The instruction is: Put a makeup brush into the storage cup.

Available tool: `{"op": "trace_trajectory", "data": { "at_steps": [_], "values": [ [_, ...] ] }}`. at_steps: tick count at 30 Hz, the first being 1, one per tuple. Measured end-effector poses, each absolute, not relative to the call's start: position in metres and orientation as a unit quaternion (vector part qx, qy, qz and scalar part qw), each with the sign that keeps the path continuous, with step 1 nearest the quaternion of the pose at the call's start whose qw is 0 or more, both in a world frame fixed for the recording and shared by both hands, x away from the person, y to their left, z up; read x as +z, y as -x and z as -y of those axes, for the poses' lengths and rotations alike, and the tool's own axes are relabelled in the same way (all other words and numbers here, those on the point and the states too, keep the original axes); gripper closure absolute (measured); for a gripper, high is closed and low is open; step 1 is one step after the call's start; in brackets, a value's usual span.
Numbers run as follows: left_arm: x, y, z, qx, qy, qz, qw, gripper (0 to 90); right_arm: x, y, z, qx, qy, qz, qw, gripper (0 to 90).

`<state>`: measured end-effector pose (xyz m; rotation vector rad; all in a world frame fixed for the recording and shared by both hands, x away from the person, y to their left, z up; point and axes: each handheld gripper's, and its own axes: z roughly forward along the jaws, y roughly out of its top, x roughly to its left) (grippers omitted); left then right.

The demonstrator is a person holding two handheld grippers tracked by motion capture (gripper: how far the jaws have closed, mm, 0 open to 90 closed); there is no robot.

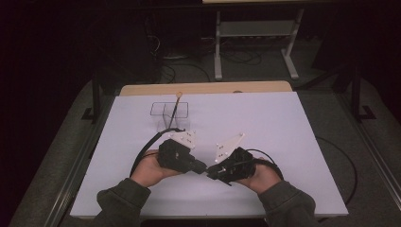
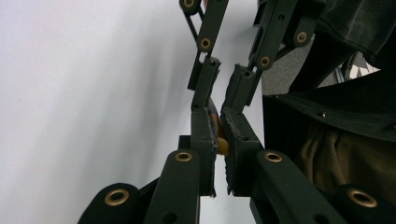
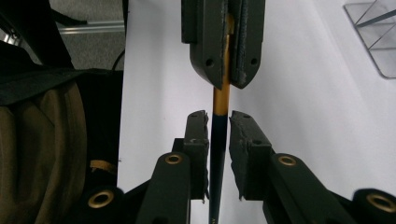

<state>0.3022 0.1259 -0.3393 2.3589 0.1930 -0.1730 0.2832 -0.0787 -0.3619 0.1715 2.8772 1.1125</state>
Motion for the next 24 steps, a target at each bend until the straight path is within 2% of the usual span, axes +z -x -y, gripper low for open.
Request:
{"op": "trace_trajectory", "data": {
  "at_steps": [3,11,17,24],
  "values": [
    [-0.339,-0.302,-0.126,-0.070,-0.922,-0.077,0.373,83.4,-0.364,-0.285,0.075,0.356,-0.054,-0.933,0.017,81.2],
    [-0.340,-0.301,-0.127,-0.060,-0.926,-0.074,0.366,81.8,-0.370,-0.290,0.072,0.359,-0.057,-0.932,-0.004,82.5],
    [-0.340,-0.302,-0.137,-0.047,-0.919,-0.091,0.381,72.1,-0.375,-0.294,0.078,0.367,-0.074,-0.927,-0.027,82.7],
    [-0.346,-0.300,-0.156,-0.036,-0.909,-0.120,0.398,68.5,-0.380,-0.298,0.092,0.376,-0.092,-0.922,-0.025,82.7]
  ]
}}
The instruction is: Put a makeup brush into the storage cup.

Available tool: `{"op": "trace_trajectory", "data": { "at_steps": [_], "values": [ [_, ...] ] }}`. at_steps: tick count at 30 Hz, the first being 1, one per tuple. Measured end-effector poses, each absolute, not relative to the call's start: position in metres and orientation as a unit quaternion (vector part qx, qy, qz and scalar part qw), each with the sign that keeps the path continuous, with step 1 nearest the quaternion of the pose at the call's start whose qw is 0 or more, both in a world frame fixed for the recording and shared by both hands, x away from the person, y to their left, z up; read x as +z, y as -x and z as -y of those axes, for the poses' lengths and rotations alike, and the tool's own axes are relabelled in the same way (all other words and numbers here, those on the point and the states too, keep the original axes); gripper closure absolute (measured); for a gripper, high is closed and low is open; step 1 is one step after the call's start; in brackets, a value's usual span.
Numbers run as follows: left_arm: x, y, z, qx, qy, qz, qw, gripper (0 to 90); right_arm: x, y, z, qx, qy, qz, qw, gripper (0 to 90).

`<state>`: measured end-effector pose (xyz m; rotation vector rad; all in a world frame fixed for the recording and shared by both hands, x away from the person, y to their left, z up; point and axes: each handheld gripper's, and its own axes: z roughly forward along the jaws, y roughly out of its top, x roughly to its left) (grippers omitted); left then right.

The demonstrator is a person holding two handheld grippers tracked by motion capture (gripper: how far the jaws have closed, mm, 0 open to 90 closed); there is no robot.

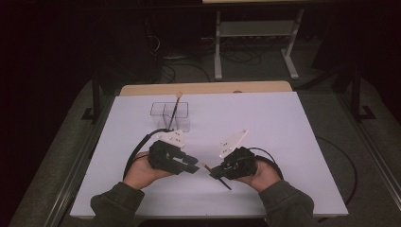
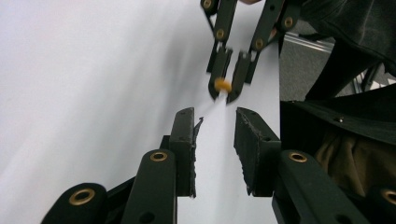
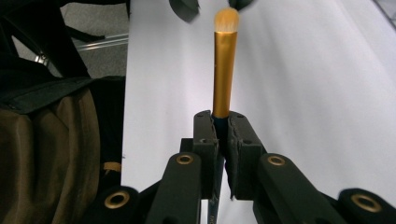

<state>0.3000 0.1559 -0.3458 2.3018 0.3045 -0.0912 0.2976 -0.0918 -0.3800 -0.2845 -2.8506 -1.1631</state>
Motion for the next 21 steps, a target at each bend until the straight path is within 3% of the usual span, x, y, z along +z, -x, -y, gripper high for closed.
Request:
{"op": "trace_trajectory", "data": {
  "at_steps": [21],
  "values": [
    [-0.373,-0.288,-0.198,0.001,-0.893,-0.172,0.416,64.3,-0.376,-0.314,0.121,-0.404,0.161,0.900,0.022,82.7]
  ]
}}
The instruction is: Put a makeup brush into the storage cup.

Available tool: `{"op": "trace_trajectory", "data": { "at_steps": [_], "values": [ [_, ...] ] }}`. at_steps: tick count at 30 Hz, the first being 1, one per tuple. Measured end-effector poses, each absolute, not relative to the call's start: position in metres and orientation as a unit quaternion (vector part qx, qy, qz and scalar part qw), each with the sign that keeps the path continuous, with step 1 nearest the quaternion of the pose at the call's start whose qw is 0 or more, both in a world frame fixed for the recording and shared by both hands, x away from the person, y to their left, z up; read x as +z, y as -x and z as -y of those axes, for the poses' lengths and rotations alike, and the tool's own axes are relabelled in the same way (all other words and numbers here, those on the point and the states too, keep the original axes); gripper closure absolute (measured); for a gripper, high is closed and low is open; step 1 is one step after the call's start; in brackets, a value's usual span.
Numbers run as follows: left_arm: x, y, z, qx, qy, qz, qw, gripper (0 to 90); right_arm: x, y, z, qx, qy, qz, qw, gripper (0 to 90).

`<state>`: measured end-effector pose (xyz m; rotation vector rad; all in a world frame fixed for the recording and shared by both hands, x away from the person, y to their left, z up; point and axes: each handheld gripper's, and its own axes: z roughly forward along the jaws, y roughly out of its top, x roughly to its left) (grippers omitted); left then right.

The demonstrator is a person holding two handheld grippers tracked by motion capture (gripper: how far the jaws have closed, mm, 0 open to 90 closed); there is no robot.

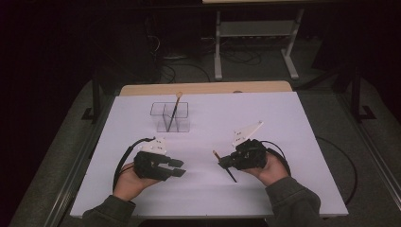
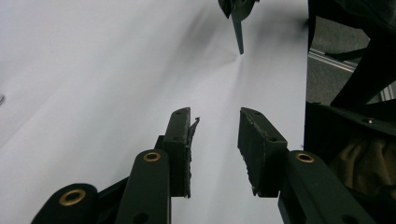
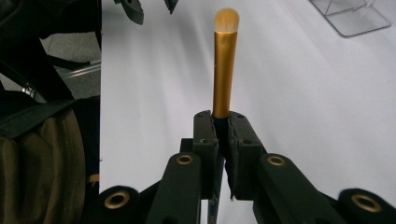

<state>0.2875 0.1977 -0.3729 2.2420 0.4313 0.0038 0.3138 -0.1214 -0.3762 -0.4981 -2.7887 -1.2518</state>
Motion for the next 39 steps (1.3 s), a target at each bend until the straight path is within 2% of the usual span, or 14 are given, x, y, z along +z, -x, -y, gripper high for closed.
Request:
{"op": "trace_trajectory", "data": {
  "at_steps": [9,21,39],
  "values": [
    [-0.382,-0.285,-0.214,0.023,-0.886,-0.195,0.421,63.6,-0.370,-0.321,0.128,-0.414,0.174,0.893,0.024,82.7],
    [-0.386,-0.283,-0.233,0.053,-0.882,-0.214,0.416,57.8,-0.359,-0.332,0.122,-0.409,0.175,0.895,0.026,82.6],
    [-0.390,-0.283,-0.249,0.063,-0.874,-0.240,0.419,48.6,-0.344,-0.355,0.105,-0.416,0.184,0.890,0.028,82.6]
  ]
}}
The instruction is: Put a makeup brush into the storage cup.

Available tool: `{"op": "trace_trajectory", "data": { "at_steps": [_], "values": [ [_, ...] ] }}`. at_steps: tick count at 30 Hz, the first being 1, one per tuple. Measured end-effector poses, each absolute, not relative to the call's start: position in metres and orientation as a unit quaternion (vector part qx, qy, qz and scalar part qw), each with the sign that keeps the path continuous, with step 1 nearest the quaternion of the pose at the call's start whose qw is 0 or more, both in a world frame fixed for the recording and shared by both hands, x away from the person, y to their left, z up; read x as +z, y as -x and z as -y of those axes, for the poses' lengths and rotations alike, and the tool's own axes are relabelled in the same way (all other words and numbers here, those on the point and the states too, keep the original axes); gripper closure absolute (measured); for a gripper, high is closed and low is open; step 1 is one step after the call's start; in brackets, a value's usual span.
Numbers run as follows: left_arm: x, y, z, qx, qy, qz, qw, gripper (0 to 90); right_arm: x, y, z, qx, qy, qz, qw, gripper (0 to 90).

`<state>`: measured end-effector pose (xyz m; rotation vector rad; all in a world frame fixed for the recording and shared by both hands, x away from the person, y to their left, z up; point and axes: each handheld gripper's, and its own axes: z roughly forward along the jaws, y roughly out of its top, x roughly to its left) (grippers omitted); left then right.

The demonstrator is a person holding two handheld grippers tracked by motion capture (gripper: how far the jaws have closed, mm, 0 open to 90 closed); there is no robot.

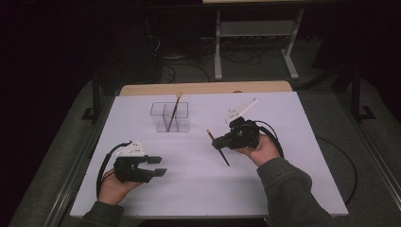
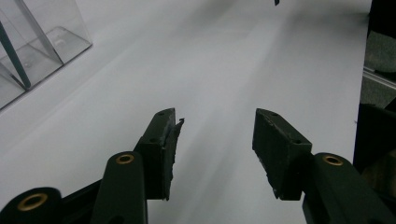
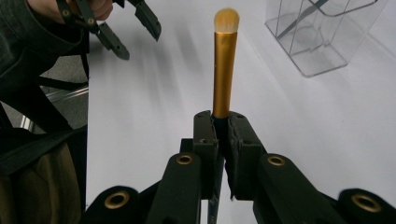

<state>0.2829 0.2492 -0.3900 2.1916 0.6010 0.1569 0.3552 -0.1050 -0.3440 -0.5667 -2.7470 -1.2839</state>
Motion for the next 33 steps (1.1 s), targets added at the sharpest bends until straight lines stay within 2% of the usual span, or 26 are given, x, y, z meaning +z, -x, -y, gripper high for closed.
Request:
{"op": "trace_trajectory", "data": {
  "at_steps": [13,33],
  "values": [
    [-0.393,-0.286,-0.256,0.072,-0.872,-0.247,0.417,41.3,-0.331,-0.374,0.089,-0.424,0.185,0.887,0.015,82.7],
    [-0.396,-0.287,-0.260,0.070,-0.869,-0.255,0.419,35.9,-0.314,-0.409,0.065,-0.435,0.205,0.877,0.004,82.7]
  ]
}}
